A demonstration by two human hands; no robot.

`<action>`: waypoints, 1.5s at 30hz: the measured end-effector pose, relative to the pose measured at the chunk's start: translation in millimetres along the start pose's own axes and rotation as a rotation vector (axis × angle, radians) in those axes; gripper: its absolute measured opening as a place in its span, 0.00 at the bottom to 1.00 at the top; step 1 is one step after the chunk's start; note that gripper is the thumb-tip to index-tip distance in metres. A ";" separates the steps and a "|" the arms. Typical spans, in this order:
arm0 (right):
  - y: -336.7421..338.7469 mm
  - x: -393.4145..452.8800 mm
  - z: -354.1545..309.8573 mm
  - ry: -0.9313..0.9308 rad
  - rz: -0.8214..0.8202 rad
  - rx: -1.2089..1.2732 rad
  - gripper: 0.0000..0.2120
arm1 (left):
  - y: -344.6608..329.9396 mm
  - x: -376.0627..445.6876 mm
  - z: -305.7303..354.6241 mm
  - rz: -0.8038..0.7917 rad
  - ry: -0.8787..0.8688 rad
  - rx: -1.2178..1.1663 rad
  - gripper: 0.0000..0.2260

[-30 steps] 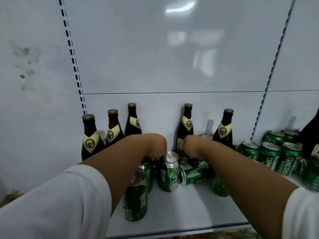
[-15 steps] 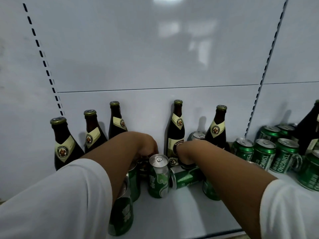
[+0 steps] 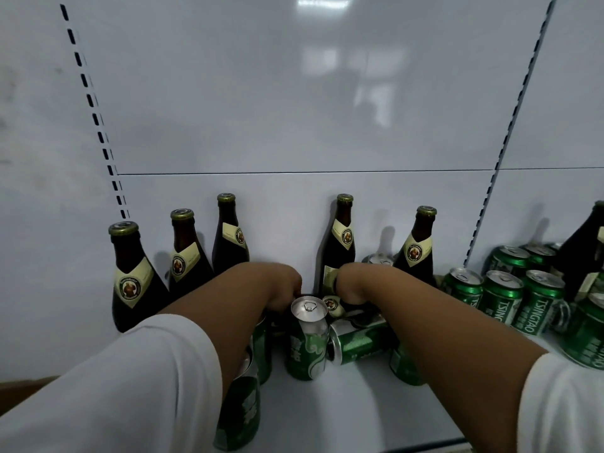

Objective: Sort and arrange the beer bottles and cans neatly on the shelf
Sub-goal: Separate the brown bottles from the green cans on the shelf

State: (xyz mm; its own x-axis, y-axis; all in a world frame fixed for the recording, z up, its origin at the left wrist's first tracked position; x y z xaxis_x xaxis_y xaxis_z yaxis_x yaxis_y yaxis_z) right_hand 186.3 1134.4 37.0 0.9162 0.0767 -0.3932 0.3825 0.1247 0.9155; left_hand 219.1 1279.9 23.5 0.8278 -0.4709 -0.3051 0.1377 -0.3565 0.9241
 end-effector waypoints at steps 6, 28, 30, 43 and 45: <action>41.8 -42.9 0.0 -0.060 0.244 0.121 0.10 | 8.9 -7.3 -3.8 0.175 0.014 -0.074 0.22; 54.8 -48.7 -25.3 0.258 0.884 0.923 0.24 | -0.1 -27.1 -16.3 0.459 0.231 -0.607 0.26; 48.5 -57.7 -16.7 0.234 0.897 0.866 0.21 | 3.5 -35.6 -14.3 0.522 0.260 -0.606 0.22; -36.0 -95.2 30.4 0.117 0.765 0.740 0.12 | 24.7 -55.0 85.1 0.468 -0.180 -0.029 0.08; -38.1 -97.7 37.6 0.135 0.755 0.746 0.12 | 24.3 -44.1 96.5 0.394 -0.113 0.130 0.06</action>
State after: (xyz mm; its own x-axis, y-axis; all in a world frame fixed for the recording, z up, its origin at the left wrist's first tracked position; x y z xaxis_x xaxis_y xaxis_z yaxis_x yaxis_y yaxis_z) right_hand 86.7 1085.0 43.7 0.9432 -0.0044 0.3322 -0.2596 -0.6340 0.7285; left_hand 133.4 1214.2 37.3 0.7376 -0.6743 0.0355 -0.2530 -0.2273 0.9404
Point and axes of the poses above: each hand's wrist, its own x-axis towards the middle knuckle, its own y-axis out of the back of the hand, z = x × y, the point moved 1 cm from there along x, towards the middle knuckle, and after that the axes turned 10 degrees about x, right-handed, at the moved point
